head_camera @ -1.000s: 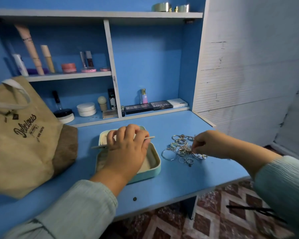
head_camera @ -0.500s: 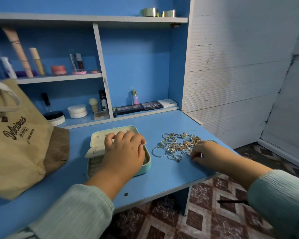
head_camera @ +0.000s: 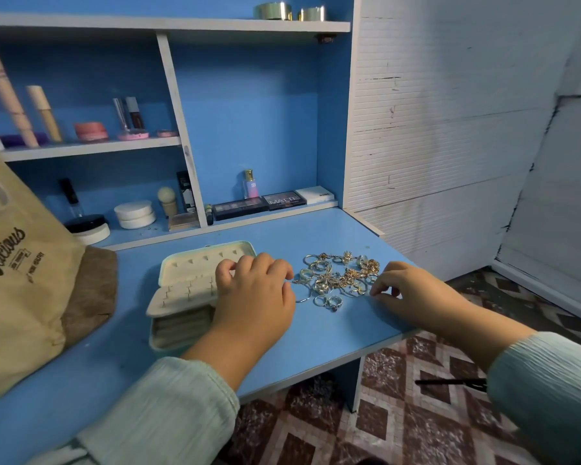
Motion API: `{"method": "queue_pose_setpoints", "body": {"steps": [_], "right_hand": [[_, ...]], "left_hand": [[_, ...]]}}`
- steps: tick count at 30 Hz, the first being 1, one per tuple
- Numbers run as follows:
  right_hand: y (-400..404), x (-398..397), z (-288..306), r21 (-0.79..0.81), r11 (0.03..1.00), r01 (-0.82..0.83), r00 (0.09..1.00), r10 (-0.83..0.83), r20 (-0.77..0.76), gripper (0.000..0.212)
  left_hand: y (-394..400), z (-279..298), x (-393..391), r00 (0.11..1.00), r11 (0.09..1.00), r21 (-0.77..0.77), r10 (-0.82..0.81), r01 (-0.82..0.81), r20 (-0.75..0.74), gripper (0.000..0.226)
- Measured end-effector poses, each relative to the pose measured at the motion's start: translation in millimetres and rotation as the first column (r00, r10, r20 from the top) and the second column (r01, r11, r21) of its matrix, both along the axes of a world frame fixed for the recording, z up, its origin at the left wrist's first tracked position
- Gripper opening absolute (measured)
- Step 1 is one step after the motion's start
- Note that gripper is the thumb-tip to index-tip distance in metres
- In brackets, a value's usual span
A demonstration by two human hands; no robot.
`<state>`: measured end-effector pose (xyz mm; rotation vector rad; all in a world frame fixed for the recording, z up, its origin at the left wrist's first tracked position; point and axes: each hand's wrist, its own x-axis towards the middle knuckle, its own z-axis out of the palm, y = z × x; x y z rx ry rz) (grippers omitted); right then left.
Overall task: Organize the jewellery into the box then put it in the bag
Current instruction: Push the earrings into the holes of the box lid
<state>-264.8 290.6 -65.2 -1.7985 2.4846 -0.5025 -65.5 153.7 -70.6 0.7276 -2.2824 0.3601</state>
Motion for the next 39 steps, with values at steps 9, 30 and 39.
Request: {"method": "queue_pose_setpoints", "body": {"steps": [9, 30, 39], "right_hand": [[-1.8, -12.8, -24.4, -0.161, 0.981, 0.113, 0.993, -0.108, 0.039, 0.017], [-34.2, -19.8, -28.6, -0.337, 0.931, 0.139, 0.982, -0.085, 0.17, 0.007], [-21.6, -15.9, -28.9, -0.438, 0.838, 0.326, 0.932, -0.207, 0.297, 0.009]], "left_hand": [[16.9, -0.7, -59.2, 0.968, 0.981, 0.177, -0.121, 0.083, 0.218, 0.018], [1.7, -28.4, -90.1, 0.98, 0.948, 0.314, -0.112, 0.054, 0.168, 0.025], [7.7, -21.3, -92.5, 0.981, 0.939, 0.344, -0.078, 0.012, 0.178, 0.027]]}}
